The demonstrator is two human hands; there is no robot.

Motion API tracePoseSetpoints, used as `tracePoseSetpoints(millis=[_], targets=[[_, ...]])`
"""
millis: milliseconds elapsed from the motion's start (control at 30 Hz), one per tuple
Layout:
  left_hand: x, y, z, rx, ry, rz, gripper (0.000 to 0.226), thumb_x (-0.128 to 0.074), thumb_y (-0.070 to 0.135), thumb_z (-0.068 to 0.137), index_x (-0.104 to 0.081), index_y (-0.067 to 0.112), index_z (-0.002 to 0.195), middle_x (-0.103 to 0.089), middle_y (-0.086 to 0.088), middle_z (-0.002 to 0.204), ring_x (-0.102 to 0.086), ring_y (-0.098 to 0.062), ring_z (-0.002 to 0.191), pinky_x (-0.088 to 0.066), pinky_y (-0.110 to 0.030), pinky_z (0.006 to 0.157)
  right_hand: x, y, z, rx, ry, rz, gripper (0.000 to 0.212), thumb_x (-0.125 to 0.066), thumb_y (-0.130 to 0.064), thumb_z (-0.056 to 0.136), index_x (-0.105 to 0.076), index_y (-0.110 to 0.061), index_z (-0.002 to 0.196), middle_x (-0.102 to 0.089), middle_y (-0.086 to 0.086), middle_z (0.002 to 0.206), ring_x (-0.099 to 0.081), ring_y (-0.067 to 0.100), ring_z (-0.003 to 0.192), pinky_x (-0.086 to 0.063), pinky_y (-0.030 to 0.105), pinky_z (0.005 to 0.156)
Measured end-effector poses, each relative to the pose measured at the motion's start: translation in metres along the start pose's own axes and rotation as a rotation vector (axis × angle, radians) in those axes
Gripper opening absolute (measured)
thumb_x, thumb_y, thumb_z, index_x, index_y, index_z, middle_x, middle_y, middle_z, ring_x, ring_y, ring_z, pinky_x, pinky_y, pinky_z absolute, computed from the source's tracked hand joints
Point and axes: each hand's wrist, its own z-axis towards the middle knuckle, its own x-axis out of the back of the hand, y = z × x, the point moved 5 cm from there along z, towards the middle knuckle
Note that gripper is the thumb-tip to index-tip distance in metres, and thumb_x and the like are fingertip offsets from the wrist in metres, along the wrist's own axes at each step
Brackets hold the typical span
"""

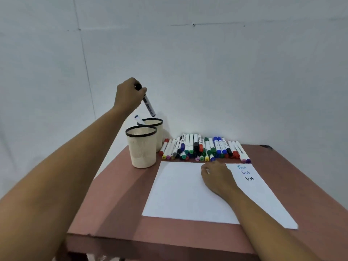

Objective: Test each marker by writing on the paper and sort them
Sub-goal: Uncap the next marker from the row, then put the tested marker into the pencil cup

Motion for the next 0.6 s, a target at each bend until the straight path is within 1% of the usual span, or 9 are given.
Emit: tracePoseSetpoints(millis=[67,133,233,333,367,433,467,533,600], targets=[[-0.005,-0.009,0.008,0.029,-0.010,0.013,0.016,-0.058,0.016,0.087,-0.059,0.002,0.096,-0.066,-0.018,0.094,-0.067,-0.033,0.077,-0.057,-0.042,0.075,0.000,0.000,0.000,0.005,-0.007,0.001,0.030,-0.041,-0.022,0.096,-0.068,-0.018,0.108,-0.060,0.004,0.111,-0.051,0.026,0.109,-0.044,0.034,0.090],[-0.018,-0.018,0.010,0.066,-0.055,0.048,0.014,-0.058,0.015,0.087,-0.058,0.003,0.094,-0.067,-0.019,0.093,-0.068,-0.033,0.078,-0.057,-0.043,0.075,-0.001,0.001,0.002,0.007,-0.009,0.001,0.030,-0.042,-0.023,0.096,-0.066,-0.020,0.115,-0.059,0.003,0.117,-0.050,0.024,0.113,-0.043,0.034,0.093],[-0.043,-0.032,0.008,0.086,-0.156,0.171,0.016,-0.058,0.013,0.085,-0.060,0.001,0.096,-0.067,-0.016,0.094,-0.065,-0.030,0.084,-0.054,-0.038,0.078,-0.001,0.003,0.003,0.006,-0.004,0.007,0.030,-0.043,-0.024,0.097,-0.066,-0.021,0.117,-0.059,0.002,0.121,-0.049,0.023,0.116,-0.042,0.034,0.095],[-0.064,-0.043,-0.001,0.130,-0.273,0.231,0.021,-0.058,0.005,0.085,-0.061,-0.002,0.104,-0.064,-0.008,0.088,-0.059,-0.022,0.077,-0.048,-0.028,0.068,-0.001,0.002,0.003,0.007,-0.009,0.009,0.031,-0.043,-0.024,0.097,-0.065,-0.022,0.119,-0.058,0.002,0.124,-0.046,0.023,0.118,-0.041,0.034,0.097],[-0.068,-0.045,-0.004,0.133,-0.312,0.259,0.022,-0.059,0.004,0.085,-0.061,-0.002,0.106,-0.063,-0.009,0.093,-0.060,-0.023,0.082,-0.047,-0.026,0.068,-0.001,0.002,0.003,0.009,-0.008,0.012,0.031,-0.043,-0.024,0.097,-0.064,-0.022,0.120,-0.057,0.002,0.125,-0.045,0.023,0.119,-0.040,0.034,0.098],[-0.072,-0.046,-0.006,0.117,-0.348,0.296,0.025,-0.059,0.005,0.085,-0.062,-0.001,0.109,-0.061,-0.012,0.113,-0.059,-0.028,0.101,-0.047,-0.029,0.079,-0.001,0.002,0.003,0.010,-0.006,0.015,0.031,-0.043,-0.024,0.098,-0.063,-0.022,0.121,-0.056,0.002,0.126,-0.044,0.022,0.121,-0.039,0.034,0.100],[-0.071,-0.044,-0.007,0.106,-0.343,0.295,0.026,-0.060,0.007,0.086,-0.062,-0.001,0.110,-0.058,-0.013,0.119,-0.058,-0.029,0.106,-0.046,-0.030,0.083,-0.001,0.003,0.003,0.009,-0.006,0.014,0.031,-0.043,-0.024,0.097,-0.063,-0.022,0.121,-0.056,0.002,0.127,-0.044,0.022,0.121,-0.039,0.034,0.100],[-0.067,-0.038,-0.005,0.070,-0.322,0.301,0.028,-0.059,0.009,0.086,-0.062,0.002,0.113,-0.057,-0.012,0.123,-0.056,-0.027,0.109,-0.044,-0.029,0.084,-0.001,0.003,0.004,0.007,-0.007,0.010,0.031,-0.043,-0.024,0.097,-0.064,-0.023,0.120,-0.056,0.002,0.127,-0.044,0.022,0.121,-0.039,0.033,0.098],[-0.066,-0.027,-0.007,0.017,-0.300,0.300,0.029,-0.057,0.012,0.087,-0.061,0.005,0.115,-0.058,-0.010,0.123,-0.057,-0.025,0.107,-0.042,-0.025,0.083,-0.001,0.002,0.004,0.002,-0.011,0.017,0.031,-0.043,-0.024,0.097,-0.065,-0.023,0.119,-0.057,0.003,0.126,-0.045,0.023,0.120,-0.039,0.033,0.097]])
